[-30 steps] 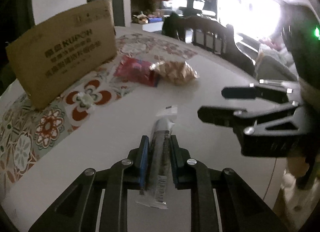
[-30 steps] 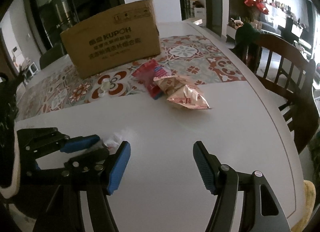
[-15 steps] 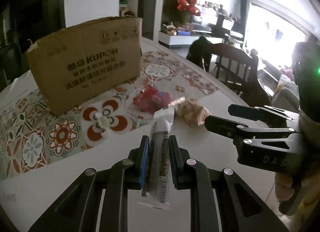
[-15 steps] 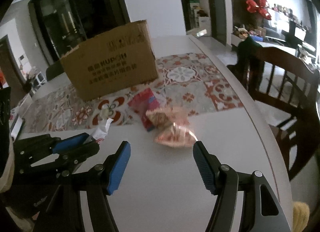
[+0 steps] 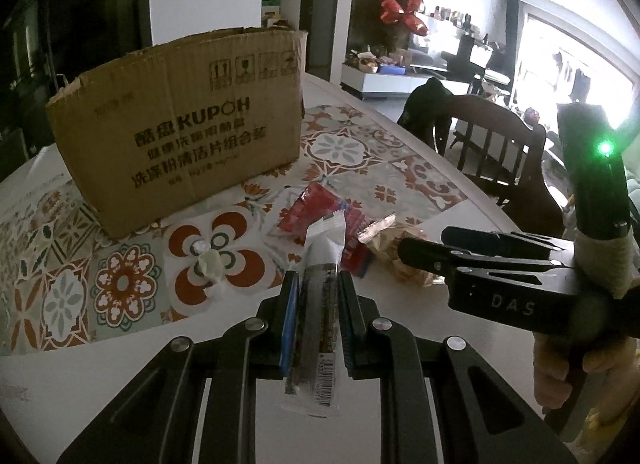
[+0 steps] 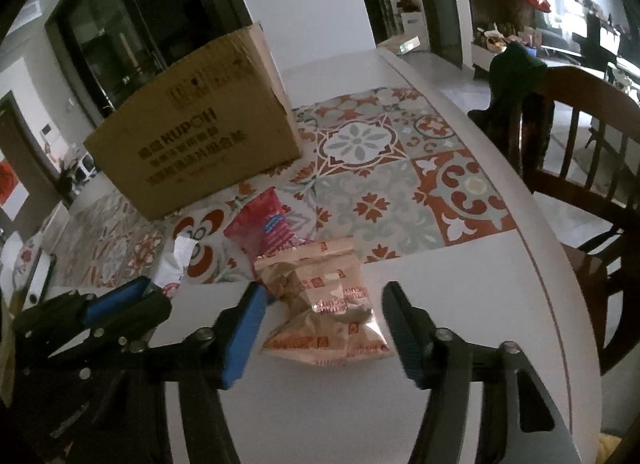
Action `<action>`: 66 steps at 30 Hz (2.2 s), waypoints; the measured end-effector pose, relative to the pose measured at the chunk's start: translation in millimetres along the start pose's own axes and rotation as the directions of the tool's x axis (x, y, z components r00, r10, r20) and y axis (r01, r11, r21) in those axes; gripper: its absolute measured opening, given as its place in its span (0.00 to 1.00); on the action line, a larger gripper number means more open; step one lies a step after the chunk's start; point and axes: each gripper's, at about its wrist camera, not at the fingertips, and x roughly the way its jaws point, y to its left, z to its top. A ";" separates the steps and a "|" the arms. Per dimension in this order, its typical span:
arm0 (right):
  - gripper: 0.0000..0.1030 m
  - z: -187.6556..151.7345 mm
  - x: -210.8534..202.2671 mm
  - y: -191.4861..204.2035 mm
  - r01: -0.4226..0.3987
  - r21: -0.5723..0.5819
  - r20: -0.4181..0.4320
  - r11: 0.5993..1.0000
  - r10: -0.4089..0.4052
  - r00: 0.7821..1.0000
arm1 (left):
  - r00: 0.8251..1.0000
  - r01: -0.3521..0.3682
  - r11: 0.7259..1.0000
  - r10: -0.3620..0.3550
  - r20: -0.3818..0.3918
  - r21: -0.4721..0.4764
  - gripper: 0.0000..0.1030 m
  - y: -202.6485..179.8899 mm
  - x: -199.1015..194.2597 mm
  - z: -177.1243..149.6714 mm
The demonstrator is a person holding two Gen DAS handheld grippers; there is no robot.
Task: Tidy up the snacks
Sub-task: 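Grasp the white tube-shaped bar with the left gripper while the right gripper grasps the tan biscuit bag, then carry both items over the box and open both grippers to drop them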
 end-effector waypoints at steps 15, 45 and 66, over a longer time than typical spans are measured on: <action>0.38 -3.3 -4.7 0.9 -0.007 0.011 0.027 1.000 0.006 1.000 | 1.000 -0.003 1.000 0.003 0.007 -0.026 0.19 5.4 0.6 1.2; 0.38 87.3 -83.8 100.4 -0.063 -0.176 0.376 0.982 0.126 0.918 | 0.943 -0.063 0.998 0.061 0.327 -0.005 0.18 62.9 -98.7 87.3; 0.38 179.9 -41.2 131.0 -0.059 -0.256 0.348 0.965 0.149 0.926 | 0.939 -0.101 0.994 0.111 0.325 -0.049 0.18 118.7 -70.4 158.4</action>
